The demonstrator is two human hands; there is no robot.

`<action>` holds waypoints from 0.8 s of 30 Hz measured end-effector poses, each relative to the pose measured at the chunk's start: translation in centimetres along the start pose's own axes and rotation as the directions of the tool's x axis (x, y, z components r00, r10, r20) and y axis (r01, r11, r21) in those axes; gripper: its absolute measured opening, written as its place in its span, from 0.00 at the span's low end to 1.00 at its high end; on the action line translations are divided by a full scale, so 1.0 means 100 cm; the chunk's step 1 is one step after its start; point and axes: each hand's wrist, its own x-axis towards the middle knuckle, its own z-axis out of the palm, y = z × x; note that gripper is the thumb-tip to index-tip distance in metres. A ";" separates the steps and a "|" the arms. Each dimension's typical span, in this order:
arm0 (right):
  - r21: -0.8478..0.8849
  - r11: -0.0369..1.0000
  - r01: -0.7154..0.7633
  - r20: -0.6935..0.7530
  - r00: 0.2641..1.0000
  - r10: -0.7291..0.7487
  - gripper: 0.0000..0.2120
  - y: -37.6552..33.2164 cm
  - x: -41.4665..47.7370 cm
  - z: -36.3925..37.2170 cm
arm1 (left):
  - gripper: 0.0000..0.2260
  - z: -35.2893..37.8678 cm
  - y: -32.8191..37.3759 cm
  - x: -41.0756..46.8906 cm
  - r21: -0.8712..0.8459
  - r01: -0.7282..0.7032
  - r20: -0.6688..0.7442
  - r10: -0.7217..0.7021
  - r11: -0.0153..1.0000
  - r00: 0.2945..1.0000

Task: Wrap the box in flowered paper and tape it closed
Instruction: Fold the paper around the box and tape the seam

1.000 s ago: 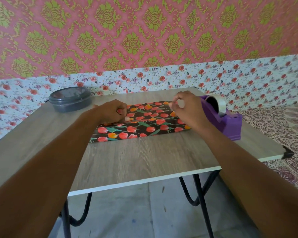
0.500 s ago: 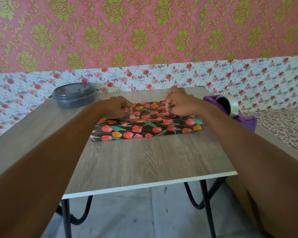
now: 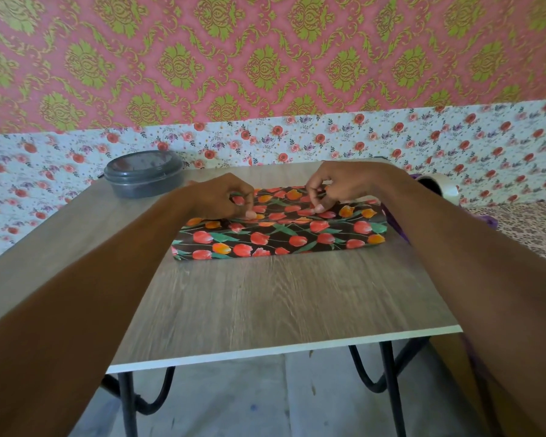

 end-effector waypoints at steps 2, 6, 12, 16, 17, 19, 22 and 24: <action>-0.019 1.000 0.000 0.006 1.000 0.000 0.07 0.000 0.001 0.000 | 0.08 0.002 -0.001 0.001 0.005 0.007 -0.010 -0.007 1.000 1.000; 0.010 1.000 -0.020 -0.016 1.000 0.021 0.08 0.001 0.001 0.002 | 0.07 0.005 -0.004 -0.001 0.008 0.025 -0.046 -0.024 1.000 0.999; 0.016 0.998 -0.061 -0.072 0.995 0.062 0.04 -0.002 0.004 0.010 | 0.08 0.011 -0.012 0.002 0.127 0.126 -0.087 -0.115 0.984 0.990; 0.038 0.994 -0.101 -0.113 0.988 0.105 0.05 -0.003 0.005 0.013 | 0.07 0.014 -0.002 0.000 0.108 0.159 -0.212 -0.134 0.981 0.968; 0.059 0.992 -0.108 -0.117 0.987 0.114 0.07 -0.003 0.003 0.013 | 0.08 0.016 0.004 -0.002 0.191 0.189 -0.288 -0.129 0.963 0.949; 0.106 0.988 -0.110 -0.146 0.981 0.125 0.09 -0.005 -0.003 0.015 | 0.07 0.023 0.021 -0.008 0.424 0.284 -0.438 -0.080 0.860 0.896; 0.171 0.977 -0.127 -0.204 0.966 0.161 0.08 -0.001 -0.008 0.020 | 0.09 0.036 0.037 -0.010 0.484 0.362 -0.599 0.001 0.797 0.800; 0.229 0.963 -0.143 -0.207 0.959 0.191 0.06 0.003 -0.008 0.023 | 0.10 0.043 0.037 -0.010 0.404 0.370 -0.640 -0.031 0.837 0.768</action>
